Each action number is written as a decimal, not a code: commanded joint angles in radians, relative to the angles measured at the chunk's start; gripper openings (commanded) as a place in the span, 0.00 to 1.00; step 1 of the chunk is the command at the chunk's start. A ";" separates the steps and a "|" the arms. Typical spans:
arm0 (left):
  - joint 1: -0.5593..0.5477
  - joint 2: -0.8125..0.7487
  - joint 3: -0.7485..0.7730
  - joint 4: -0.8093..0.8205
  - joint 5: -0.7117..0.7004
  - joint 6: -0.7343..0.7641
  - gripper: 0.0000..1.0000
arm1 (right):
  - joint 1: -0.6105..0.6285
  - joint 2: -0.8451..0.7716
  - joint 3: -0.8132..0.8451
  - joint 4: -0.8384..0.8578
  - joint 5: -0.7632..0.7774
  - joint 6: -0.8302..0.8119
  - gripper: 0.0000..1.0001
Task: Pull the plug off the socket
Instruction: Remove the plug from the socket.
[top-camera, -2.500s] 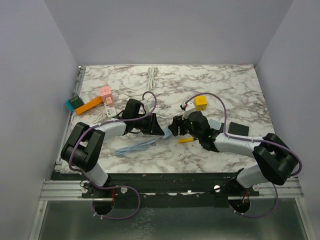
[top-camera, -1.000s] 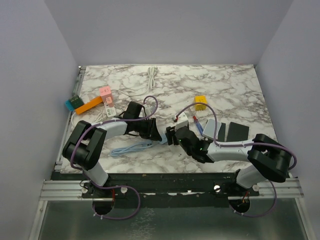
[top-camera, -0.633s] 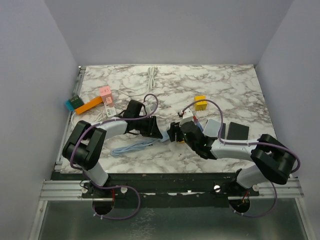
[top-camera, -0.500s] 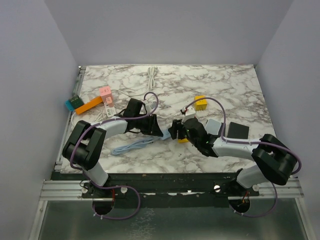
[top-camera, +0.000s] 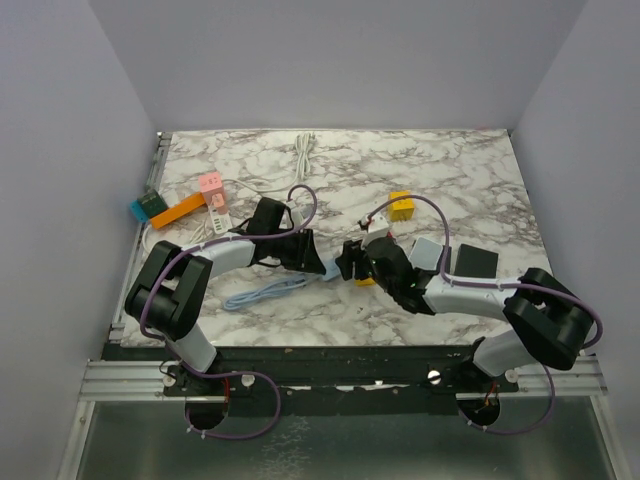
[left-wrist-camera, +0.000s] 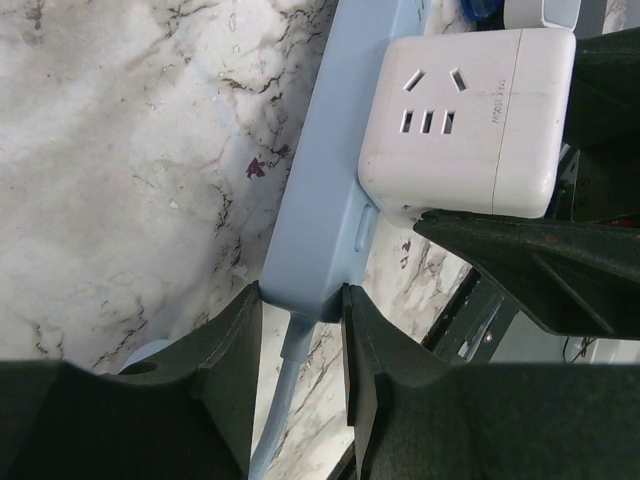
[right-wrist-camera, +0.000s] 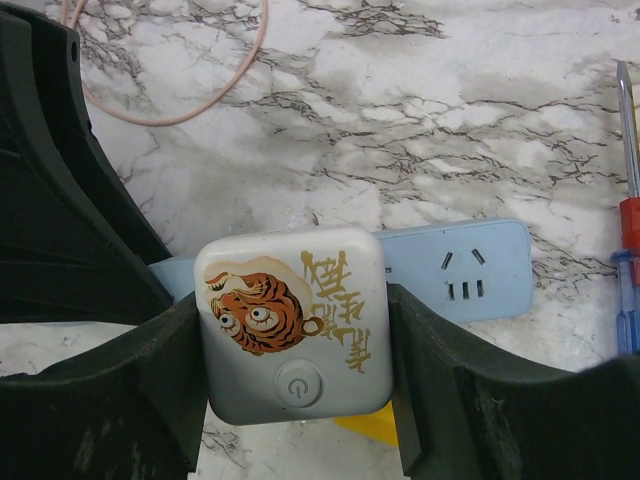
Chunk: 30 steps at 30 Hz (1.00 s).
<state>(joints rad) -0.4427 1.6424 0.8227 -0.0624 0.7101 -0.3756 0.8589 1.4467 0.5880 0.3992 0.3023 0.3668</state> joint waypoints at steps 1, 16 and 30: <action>-0.005 0.002 -0.006 -0.084 -0.007 0.043 0.00 | 0.043 0.033 0.054 -0.060 0.159 -0.007 0.01; -0.005 -0.013 -0.009 -0.085 -0.013 0.043 0.00 | 0.191 0.109 0.124 -0.109 0.384 0.004 0.01; -0.008 -0.049 0.001 -0.089 0.032 0.081 0.13 | 0.117 0.045 0.128 -0.150 0.204 0.053 0.01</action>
<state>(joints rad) -0.4454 1.6394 0.8207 -0.1520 0.6880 -0.3355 1.0000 1.5311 0.6983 0.2401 0.5640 0.3878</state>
